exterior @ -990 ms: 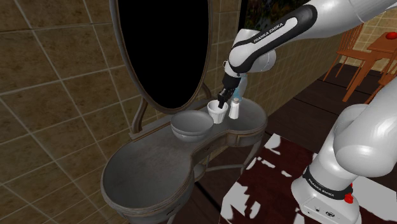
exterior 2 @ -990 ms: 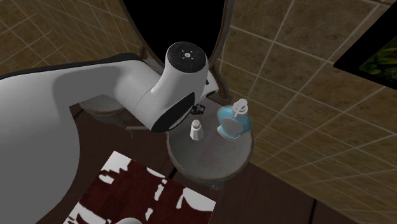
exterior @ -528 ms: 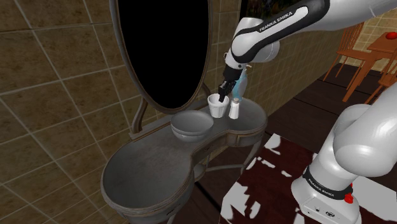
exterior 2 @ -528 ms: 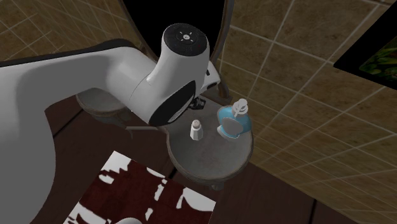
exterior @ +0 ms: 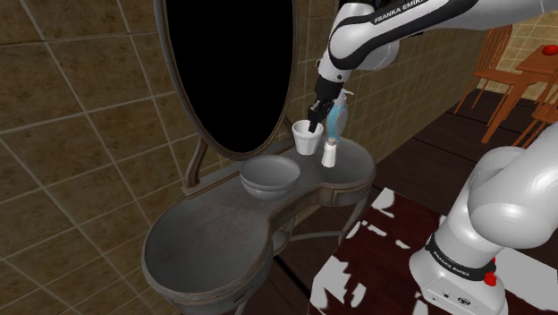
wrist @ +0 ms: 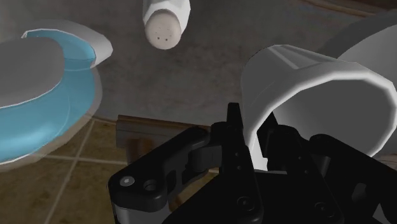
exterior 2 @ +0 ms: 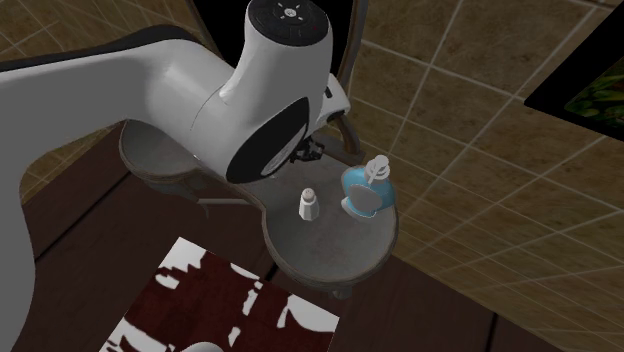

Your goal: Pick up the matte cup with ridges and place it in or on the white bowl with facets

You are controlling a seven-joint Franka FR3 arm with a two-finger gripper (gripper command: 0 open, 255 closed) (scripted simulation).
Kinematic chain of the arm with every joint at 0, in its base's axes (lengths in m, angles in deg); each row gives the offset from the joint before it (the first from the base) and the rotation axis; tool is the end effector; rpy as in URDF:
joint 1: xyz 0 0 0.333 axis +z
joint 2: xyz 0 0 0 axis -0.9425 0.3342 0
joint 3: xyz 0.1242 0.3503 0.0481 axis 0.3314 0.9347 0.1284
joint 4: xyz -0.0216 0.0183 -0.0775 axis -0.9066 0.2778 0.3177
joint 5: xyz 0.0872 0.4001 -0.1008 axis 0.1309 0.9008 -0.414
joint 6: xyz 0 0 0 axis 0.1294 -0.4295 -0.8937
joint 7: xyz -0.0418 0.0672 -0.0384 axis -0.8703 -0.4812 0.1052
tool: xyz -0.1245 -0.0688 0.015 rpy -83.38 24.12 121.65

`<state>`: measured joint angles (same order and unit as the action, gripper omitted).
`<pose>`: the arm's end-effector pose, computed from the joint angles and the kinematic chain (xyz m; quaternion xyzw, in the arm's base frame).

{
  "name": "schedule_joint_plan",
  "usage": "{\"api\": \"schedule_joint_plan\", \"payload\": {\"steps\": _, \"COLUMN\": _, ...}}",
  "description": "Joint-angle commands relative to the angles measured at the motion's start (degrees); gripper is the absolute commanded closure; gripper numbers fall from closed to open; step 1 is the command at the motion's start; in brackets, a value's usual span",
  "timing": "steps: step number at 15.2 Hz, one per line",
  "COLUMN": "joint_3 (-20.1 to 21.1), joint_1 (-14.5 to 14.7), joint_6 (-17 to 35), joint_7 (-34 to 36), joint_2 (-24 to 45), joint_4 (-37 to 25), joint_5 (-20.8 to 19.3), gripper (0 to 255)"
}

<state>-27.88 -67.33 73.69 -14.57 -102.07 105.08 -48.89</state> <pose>0.4606 -0.0408 0.4536 -0.9920 -0.0448 -0.0849 0.0827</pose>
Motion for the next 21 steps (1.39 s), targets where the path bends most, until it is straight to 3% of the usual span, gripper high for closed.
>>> {"api": "schedule_joint_plan", "payload": {"steps": 1, "joint_3": 0.08, "joint_1": -0.12, "joint_6": -1.59, "joint_7": 0.38, "joint_2": -0.73, "joint_4": -0.86, "joint_5": -0.31, "gripper": 255}}
{"api": "schedule_joint_plan", "payload": {"steps": 14, "joint_3": 0.49, "joint_1": -0.42, "joint_6": -11.38, "joint_7": 2.48, "joint_2": -3.04, "joint_4": -8.52, "joint_5": -1.48, "gripper": 255}}
{"api": "schedule_joint_plan", "payload": {"steps": 21, "joint_3": 7.56, "joint_1": 3.14, "joint_6": -11.65, "joint_7": 12.47, "joint_2": -1.6, "joint_4": -11.73, "joint_5": -0.3, "gripper": 255}}
